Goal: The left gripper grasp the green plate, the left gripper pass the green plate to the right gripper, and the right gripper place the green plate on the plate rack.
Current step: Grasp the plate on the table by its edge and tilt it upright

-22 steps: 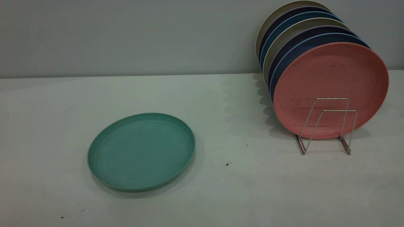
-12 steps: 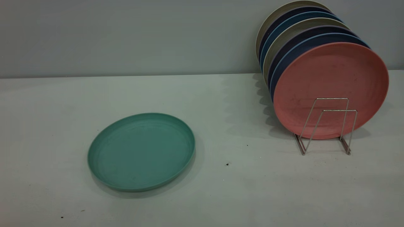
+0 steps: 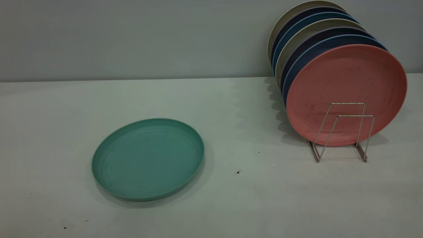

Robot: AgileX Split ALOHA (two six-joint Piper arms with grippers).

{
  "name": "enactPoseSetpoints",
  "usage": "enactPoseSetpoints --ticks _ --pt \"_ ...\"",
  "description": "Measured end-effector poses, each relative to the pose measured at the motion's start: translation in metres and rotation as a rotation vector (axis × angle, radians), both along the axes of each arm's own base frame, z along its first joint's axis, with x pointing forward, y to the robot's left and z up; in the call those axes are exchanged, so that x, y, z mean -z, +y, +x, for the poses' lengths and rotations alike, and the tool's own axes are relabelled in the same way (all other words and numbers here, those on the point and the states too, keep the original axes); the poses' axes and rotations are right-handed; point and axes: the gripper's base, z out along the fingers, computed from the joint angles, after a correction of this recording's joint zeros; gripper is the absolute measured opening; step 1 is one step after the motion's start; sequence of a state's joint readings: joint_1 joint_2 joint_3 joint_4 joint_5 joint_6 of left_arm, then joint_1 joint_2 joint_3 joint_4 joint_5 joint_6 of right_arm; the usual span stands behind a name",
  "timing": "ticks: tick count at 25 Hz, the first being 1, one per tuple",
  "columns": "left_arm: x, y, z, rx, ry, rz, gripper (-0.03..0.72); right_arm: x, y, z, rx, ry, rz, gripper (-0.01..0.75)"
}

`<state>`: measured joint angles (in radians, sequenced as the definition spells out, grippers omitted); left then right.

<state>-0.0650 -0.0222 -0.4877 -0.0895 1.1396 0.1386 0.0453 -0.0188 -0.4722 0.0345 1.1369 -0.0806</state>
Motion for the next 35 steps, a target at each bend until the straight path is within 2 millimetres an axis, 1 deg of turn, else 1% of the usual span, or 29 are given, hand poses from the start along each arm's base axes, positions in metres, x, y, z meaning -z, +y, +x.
enactPoseSetpoints --ticks 7,18,21,23,26,28,30,33,35 --pt "0.000 0.000 0.000 0.001 0.000 -0.002 0.568 0.000 0.000 0.000 0.000 0.000 0.000 0.417" --pt "-0.002 -0.006 0.000 0.030 -0.004 -0.069 0.568 0.000 0.001 0.000 -0.004 -0.001 0.006 0.417" --pt "-0.012 -0.006 0.001 -0.001 0.003 -0.112 0.568 -0.006 0.003 -0.002 -0.021 -0.016 0.032 0.420" --pt "-0.025 -0.007 0.006 -0.024 0.031 -0.136 0.568 -0.017 0.007 -0.001 -0.049 -0.019 0.074 0.435" --pt "-0.047 -0.008 0.027 -0.038 0.088 -0.142 0.568 -0.035 0.010 0.011 -0.063 0.012 0.103 0.467" --pt "-0.062 -0.009 0.050 -0.044 0.120 -0.139 0.568 -0.045 0.011 0.029 -0.058 0.066 0.106 0.486" --pt "-0.071 -0.011 0.075 -0.050 0.152 -0.138 0.568 -0.052 0.013 0.051 -0.064 0.126 0.115 0.499" --pt "-0.073 -0.013 0.117 -0.064 0.207 -0.141 0.568 -0.054 0.019 0.089 -0.111 0.181 0.111 0.508" --pt "-0.065 -0.015 0.148 -0.079 0.254 -0.141 0.568 -0.050 0.022 0.115 -0.159 0.193 0.097 0.509"
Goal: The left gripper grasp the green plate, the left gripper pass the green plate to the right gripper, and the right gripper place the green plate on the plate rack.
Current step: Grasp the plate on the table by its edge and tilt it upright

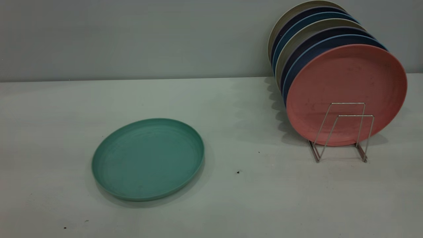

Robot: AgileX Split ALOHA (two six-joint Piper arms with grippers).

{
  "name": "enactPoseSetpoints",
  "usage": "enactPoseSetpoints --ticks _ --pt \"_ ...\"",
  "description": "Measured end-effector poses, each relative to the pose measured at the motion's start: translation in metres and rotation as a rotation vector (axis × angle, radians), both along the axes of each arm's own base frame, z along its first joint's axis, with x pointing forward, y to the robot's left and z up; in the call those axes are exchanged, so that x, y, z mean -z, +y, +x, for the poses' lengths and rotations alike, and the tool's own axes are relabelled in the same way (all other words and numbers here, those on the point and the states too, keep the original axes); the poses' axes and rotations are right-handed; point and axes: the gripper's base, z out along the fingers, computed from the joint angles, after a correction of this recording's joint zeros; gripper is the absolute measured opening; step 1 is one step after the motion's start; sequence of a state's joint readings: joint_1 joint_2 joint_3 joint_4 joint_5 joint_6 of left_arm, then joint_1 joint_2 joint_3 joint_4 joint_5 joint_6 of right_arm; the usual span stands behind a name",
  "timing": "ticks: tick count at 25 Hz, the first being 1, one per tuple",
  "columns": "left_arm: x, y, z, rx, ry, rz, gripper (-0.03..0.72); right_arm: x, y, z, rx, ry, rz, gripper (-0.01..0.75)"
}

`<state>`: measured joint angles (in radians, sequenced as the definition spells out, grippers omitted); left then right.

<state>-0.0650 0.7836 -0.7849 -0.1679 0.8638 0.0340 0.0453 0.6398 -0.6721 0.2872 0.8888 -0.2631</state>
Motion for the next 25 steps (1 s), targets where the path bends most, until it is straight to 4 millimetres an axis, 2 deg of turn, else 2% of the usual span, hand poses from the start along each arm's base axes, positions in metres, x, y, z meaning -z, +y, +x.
enactPoseSetpoints --ticks 4,9,11,14,18,22,25 --pt "0.027 -0.003 0.058 -0.019 0.126 0.006 0.568 0.015 0.010 0.047 -0.103 0.024 0.024 0.510" --pt "0.064 -0.007 0.123 -0.030 0.270 0.016 0.568 0.051 0.025 0.100 -0.194 0.110 0.143 0.510" --pt "0.085 -0.008 0.148 -0.033 0.326 0.022 0.568 0.067 0.031 0.117 -0.212 0.120 0.166 0.510" --pt "0.116 -0.010 0.180 -0.034 0.402 0.030 0.568 0.086 0.052 0.137 -0.272 0.128 0.188 0.510" --pt "0.156 -0.013 0.217 -0.031 0.493 0.038 0.568 0.106 0.094 0.154 -0.364 0.182 0.241 0.510" --pt "0.198 -0.015 0.244 -0.019 0.568 0.043 0.568 0.123 0.130 0.165 -0.435 0.226 0.267 0.510" --pt "0.226 -0.018 0.258 -0.023 0.608 0.016 0.568 0.139 0.143 0.167 -0.454 0.268 0.267 0.510"
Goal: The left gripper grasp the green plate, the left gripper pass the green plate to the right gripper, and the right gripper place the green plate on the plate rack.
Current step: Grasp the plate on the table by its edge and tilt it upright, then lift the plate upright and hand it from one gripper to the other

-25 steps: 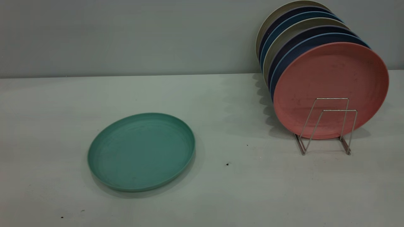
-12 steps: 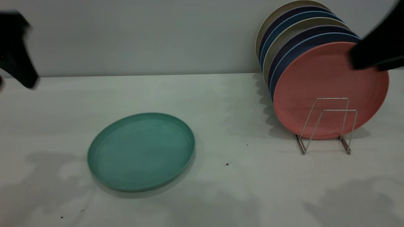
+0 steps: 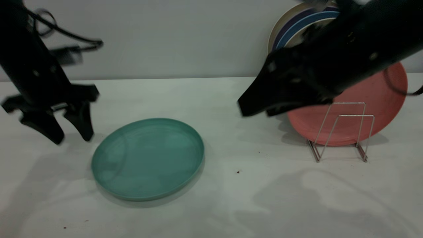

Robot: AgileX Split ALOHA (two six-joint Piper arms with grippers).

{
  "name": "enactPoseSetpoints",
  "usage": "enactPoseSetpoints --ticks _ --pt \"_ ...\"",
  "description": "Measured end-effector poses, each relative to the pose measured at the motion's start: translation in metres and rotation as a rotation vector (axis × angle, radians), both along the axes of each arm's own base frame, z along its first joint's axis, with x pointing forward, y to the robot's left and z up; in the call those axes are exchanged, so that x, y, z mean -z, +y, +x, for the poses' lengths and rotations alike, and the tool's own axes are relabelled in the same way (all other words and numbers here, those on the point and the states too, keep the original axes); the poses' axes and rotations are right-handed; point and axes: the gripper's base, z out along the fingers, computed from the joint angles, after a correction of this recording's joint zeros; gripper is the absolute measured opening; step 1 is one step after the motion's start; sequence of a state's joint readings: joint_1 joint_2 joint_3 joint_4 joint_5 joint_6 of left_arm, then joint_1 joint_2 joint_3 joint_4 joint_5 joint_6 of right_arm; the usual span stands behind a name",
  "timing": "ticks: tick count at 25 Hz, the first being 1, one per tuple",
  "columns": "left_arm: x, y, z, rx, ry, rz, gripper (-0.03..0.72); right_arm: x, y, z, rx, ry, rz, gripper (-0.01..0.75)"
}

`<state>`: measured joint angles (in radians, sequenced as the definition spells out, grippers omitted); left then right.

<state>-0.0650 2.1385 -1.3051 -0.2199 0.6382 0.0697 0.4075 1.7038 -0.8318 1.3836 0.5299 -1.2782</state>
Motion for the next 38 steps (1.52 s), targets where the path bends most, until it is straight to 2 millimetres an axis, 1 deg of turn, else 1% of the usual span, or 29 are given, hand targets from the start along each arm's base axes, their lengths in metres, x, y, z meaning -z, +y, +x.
enactPoseSetpoints --ticks 3,5,8,10,12,14,17,18,19,22,25,26,27,32,34,38 --pt "0.025 -0.004 0.007 -0.003 0.016 -0.041 0.568 0.012 0.002 0.002 0.005 0.036 -0.006 0.510" --pt "0.040 -0.006 0.009 -0.006 0.015 -0.064 0.568 0.016 0.002 0.002 0.007 0.047 -0.009 0.510" --pt "0.057 -0.007 0.010 -0.006 0.014 -0.075 0.561 0.018 0.002 0.003 0.002 0.046 -0.014 0.510" --pt "0.063 -0.007 0.009 -0.004 0.022 -0.075 0.528 0.018 0.002 0.003 0.002 0.041 -0.018 0.510" --pt "0.063 -0.007 0.010 -0.005 0.016 -0.075 0.447 0.018 0.001 0.003 0.006 0.037 -0.022 0.510" --pt "0.063 -0.007 0.010 -0.004 0.012 -0.075 0.335 0.018 0.001 0.004 0.008 0.036 -0.024 0.510" --pt "0.063 -0.007 0.011 -0.006 0.004 -0.073 0.128 0.018 0.001 0.004 0.024 0.049 -0.015 0.510" --pt "0.063 -0.007 0.011 -0.008 0.004 -0.075 0.083 0.019 0.002 0.004 0.034 0.057 -0.010 0.510" --pt "0.063 -0.008 0.011 -0.013 0.001 -0.078 0.056 0.021 0.002 0.005 0.046 0.065 -0.003 0.510" --pt "0.062 -0.008 0.012 -0.011 0.001 -0.081 0.041 0.029 0.005 0.014 0.064 0.083 -0.003 0.510" --pt "0.054 -0.009 0.011 0.040 0.004 -0.089 0.037 0.040 0.008 0.031 0.061 0.134 0.034 0.510" --pt "0.048 -0.009 0.010 0.067 0.002 -0.093 0.034 0.042 0.008 0.038 0.063 0.151 0.059 0.510" --pt "0.041 -0.010 0.010 0.104 -0.003 -0.094 0.029 0.048 0.007 0.045 0.061 0.186 0.084 0.510" --pt "0.002 -0.012 0.006 0.268 -0.046 -0.111 0.014 0.062 0.001 0.080 0.061 0.298 0.224 0.511" --pt "-0.009 -0.013 0.005 0.307 -0.060 -0.129 0.014 0.068 0.000 0.088 0.062 0.329 0.250 0.511" --pt "-0.022 -0.020 0.001 0.383 -0.074 -0.210 0.014 0.070 0.003 0.096 0.034 0.333 0.269 0.511"
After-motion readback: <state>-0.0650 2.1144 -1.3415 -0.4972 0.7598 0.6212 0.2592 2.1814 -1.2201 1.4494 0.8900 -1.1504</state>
